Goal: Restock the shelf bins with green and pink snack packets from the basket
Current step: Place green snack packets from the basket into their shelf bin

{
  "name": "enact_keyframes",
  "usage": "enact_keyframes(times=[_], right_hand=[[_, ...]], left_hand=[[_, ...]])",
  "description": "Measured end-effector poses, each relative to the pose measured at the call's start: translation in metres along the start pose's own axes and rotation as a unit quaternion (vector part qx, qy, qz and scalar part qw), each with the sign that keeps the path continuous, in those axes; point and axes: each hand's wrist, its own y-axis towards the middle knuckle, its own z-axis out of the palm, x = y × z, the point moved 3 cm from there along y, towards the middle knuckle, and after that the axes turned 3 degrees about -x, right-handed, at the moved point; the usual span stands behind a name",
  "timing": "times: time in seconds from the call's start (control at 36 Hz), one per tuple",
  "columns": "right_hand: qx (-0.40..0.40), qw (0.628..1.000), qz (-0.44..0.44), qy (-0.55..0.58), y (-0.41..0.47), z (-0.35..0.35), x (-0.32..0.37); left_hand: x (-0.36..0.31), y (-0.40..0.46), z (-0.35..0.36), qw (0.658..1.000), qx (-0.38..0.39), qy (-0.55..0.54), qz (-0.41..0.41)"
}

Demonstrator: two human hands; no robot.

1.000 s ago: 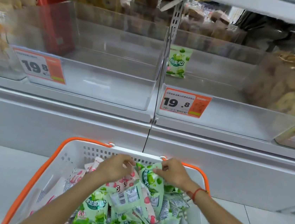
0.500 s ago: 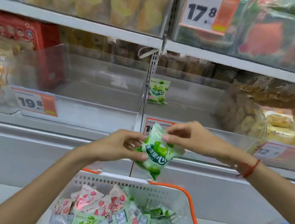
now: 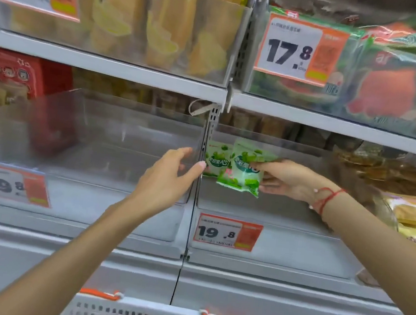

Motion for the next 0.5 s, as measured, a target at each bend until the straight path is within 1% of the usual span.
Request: enact_keyframes(times=[0.14,0.28,0.36,0.44,0.5], right_hand=[[-0.008,0.996,-0.001,-0.092,0.068,0.034,0.003],[-0.031,0.992,-0.022,-0.117,0.115,0.061,-0.005],[-0.085,0.986,-0.065,-0.125,0.131,0.065,-0.009],[-0.169,0.956,-0.121,-0.209,0.135,0.059,-0.014],[-0.207,0.94,-0.118,-0.244,0.136,0.058,-0.018]], left_hand=[[0.005,0.006,0.004,0.997,0.057,-0.049,-0.004],[0.013,0.01,0.004,0.993,0.078,-0.092,-0.005],[0.018,0.013,0.005,0.991,0.089,-0.101,-0.005],[0.023,0.016,0.006,0.99,0.098,-0.103,0.001],[0.026,0.018,0.007,0.99,0.101,-0.099,-0.002]])
